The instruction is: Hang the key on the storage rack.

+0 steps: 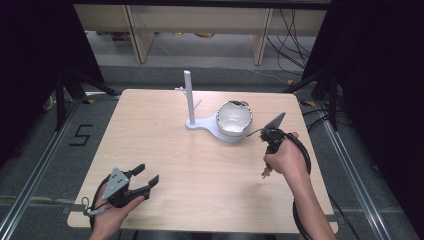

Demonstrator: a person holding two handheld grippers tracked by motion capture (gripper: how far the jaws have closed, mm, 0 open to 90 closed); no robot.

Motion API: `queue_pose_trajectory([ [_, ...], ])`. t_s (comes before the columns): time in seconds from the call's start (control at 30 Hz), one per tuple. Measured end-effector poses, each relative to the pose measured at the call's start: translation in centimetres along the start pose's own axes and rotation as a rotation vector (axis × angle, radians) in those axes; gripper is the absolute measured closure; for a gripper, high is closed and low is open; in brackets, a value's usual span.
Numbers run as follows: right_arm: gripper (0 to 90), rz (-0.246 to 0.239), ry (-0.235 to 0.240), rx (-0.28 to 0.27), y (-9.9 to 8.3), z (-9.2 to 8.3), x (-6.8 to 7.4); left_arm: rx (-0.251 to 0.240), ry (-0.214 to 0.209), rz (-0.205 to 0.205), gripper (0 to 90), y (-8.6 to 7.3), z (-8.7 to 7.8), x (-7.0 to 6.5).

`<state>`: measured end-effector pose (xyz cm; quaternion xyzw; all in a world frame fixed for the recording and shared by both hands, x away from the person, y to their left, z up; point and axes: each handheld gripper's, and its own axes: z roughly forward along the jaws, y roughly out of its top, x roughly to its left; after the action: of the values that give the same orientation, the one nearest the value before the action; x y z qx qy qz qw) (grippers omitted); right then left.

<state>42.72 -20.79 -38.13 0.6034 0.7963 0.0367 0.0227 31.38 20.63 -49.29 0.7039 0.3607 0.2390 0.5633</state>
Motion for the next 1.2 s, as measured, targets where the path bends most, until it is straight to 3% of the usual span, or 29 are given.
queue_pose_trajectory([
  [0.13,89.4,-0.030,0.024,0.008,0.2,-0.3,0.5,0.059,-0.145,0.047,33.2,1.6,2.2,-2.3],
  [0.27,89.3,-0.041,0.036,-0.008,0.4,-1.2,1.2,0.085,-0.223,0.100,33.0,3.4,4.7,-4.3],
  [0.37,89.3,-0.070,0.046,-0.014,0.6,-1.9,1.7,0.106,-0.266,0.106,32.2,4.2,6.1,-5.3],
  [0.43,89.4,-0.076,0.050,-0.016,0.7,-2.3,2.0,0.116,-0.284,0.122,31.7,4.6,6.8,-6.0],
  [0.6,89.3,-0.096,0.074,-0.034,1.1,-3.1,3.0,0.206,-0.333,0.173,28.9,5.2,9.0,-7.6],
  [0.67,89.3,-0.093,0.066,-0.043,1.3,-3.3,3.4,0.213,-0.365,0.155,28.8,5.6,9.8,-8.2],
  [0.73,89.3,-0.101,0.070,-0.054,1.3,-3.5,3.8,0.209,-0.390,0.140,28.9,6.0,10.5,-8.9],
  [0.83,89.3,-0.141,0.070,-0.056,1.5,-3.7,4.1,0.191,-0.396,0.175,29.5,6.7,11.5,-10.1],
  [0.87,89.3,-0.119,0.072,-0.062,1.5,-3.7,4.4,0.186,-0.401,0.179,29.6,6.8,11.7,-10.5],
  [1.0,89.3,-0.163,0.082,-0.072,1.8,-3.9,4.8,0.168,-0.406,0.181,30.5,7.2,12.7,-11.6],
  [1.03,89.3,-0.137,0.082,-0.059,1.8,-4.1,5.1,0.162,-0.412,0.182,30.8,7.3,13.1,-11.8],
  [1.13,89.3,-0.136,0.085,-0.077,1.9,-4.2,5.3,0.145,-0.412,0.195,32.2,7.6,13.7,-12.4],
  [1.2,89.3,-0.153,0.087,-0.063,2.0,-4.1,5.5,0.142,-0.410,0.180,33.7,7.6,14.3,-12.8],
])
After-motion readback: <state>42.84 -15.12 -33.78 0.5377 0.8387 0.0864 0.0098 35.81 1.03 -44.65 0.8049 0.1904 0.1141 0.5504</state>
